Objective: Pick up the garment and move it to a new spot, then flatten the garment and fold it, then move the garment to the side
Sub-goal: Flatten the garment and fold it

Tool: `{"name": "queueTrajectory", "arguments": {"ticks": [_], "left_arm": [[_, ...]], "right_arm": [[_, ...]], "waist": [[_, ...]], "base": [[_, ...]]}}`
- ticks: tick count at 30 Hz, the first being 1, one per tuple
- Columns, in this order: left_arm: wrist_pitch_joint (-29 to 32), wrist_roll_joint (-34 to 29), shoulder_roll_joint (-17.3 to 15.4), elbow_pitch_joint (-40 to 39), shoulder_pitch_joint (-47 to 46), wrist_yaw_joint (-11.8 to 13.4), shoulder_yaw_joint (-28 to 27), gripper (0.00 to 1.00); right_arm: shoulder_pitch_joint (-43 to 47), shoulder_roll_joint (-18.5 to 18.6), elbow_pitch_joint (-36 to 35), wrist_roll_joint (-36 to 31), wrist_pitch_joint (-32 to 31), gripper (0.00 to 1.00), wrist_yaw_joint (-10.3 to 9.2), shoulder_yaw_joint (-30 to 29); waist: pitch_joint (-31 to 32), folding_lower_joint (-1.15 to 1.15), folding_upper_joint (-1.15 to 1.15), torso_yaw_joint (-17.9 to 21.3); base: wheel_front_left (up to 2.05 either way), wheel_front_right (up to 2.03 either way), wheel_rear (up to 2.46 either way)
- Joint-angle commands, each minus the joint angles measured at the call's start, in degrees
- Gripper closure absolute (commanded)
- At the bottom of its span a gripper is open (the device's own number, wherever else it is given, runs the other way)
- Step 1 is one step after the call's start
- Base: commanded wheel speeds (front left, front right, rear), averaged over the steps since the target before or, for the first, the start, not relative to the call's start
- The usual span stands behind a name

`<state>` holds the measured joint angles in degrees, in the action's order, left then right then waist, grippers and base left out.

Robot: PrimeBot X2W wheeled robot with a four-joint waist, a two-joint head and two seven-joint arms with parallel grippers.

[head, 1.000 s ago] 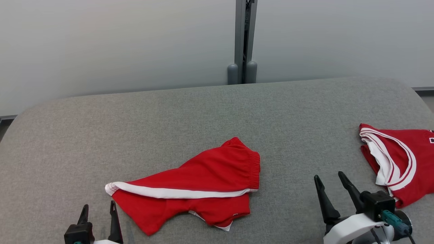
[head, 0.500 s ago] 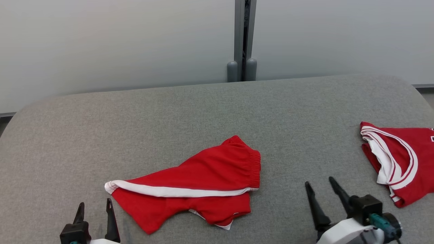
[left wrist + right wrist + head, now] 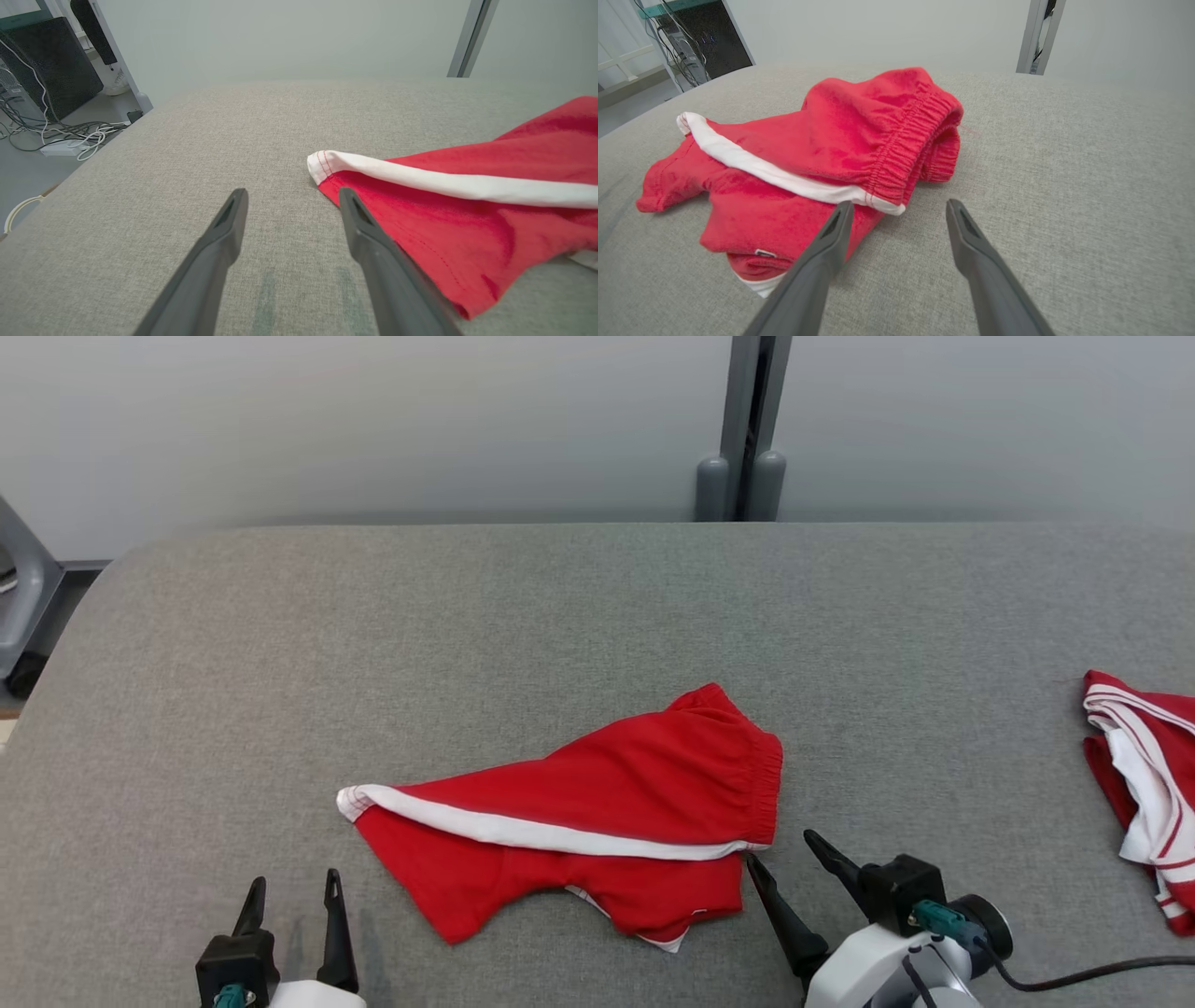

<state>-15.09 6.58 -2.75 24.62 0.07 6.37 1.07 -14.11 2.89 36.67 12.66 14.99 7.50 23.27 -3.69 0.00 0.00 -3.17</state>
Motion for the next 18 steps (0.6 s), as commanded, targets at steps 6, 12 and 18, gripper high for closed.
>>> {"name": "queueTrajectory", "arguments": {"ticks": [6, 12, 18], "left_arm": [[-0.1, 0.1, -0.3, -0.4, -1.5, -0.3, 0.0, 0.0], [-0.1, 0.4, -0.3, -0.5, -1.8, -0.3, 0.2, 0.0], [-0.1, 0.6, -0.3, -0.5, -1.8, 0.1, 0.6, 0.0]], "right_arm": [[-2.1, 1.0, 2.0, 0.3, 0.2, 0.0, -0.02, 0.6], [-3.0, 1.8, 1.3, 0.3, 0.3, 0.41, -0.02, 2.0], [-2.1, 2.5, 0.5, 0.6, 0.2, 1.0, -0.02, 1.9]], "waist": [[-1.6, 0.0, 0.0, -2.0], [-2.3, 0.0, 0.0, -2.3], [-2.4, 0.0, 0.0, -2.0]], "base": [[0.0, 0.0, 0.0], [0.0, 0.0, 0.0], [0.0, 0.0, 0.0]]}}
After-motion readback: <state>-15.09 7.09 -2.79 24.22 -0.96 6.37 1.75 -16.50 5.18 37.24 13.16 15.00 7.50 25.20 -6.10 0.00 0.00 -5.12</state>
